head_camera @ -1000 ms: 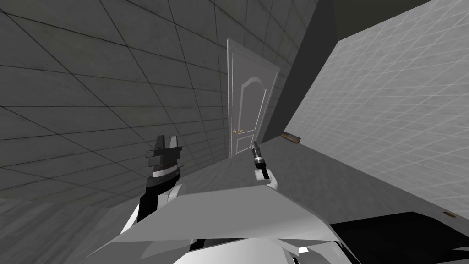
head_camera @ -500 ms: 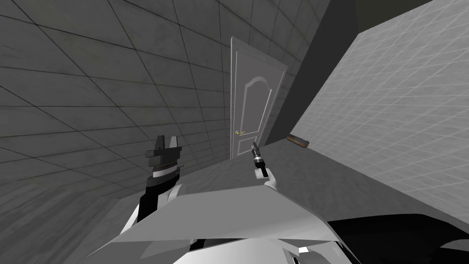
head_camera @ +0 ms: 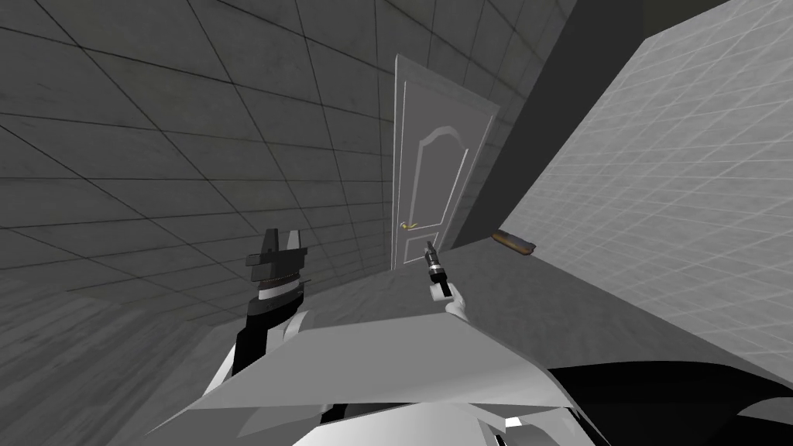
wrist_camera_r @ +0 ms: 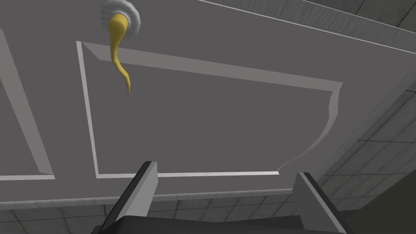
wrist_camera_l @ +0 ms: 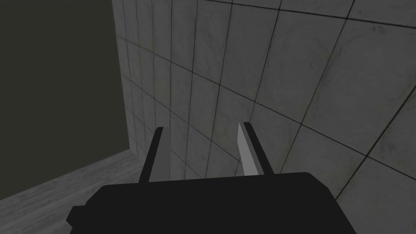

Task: Pull the door open

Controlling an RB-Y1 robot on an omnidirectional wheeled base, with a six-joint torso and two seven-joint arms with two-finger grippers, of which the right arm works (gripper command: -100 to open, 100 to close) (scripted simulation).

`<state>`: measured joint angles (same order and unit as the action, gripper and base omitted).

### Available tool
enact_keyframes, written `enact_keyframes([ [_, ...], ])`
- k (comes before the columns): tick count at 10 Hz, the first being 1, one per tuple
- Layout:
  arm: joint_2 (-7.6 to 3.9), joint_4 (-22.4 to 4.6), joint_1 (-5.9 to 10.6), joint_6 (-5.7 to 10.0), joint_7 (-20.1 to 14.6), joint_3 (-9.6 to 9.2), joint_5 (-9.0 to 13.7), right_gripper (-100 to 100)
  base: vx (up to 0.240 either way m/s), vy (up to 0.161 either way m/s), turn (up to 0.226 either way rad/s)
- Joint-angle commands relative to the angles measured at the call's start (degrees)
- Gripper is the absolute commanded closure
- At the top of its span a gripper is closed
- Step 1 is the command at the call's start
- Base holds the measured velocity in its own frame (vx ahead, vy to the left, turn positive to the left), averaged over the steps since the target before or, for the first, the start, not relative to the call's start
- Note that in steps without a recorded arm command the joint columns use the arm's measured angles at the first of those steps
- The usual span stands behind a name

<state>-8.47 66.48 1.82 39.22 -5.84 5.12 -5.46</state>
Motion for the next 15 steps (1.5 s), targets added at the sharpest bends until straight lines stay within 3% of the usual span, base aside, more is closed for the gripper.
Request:
enact_keyframes([
  [1,-0.18,-2.46,0.98,0.28,-0.05,0.19,0.01,-100,0.039,-0.036,0.07],
  [12,-1.9,-22.46,10.63,2.46,-0.55,2.0,0.19,-100,0.068,-0.07,0.13],
  [13,-1.9,-22.46,10.63,2.46,-0.55,2.0,0.19,-100,0.045,-0.043,0.035],
  [15,-2.15,-25.57,12.13,2.8,-0.63,2.28,0.22,-100,0.041,-0.042,0.088],
])
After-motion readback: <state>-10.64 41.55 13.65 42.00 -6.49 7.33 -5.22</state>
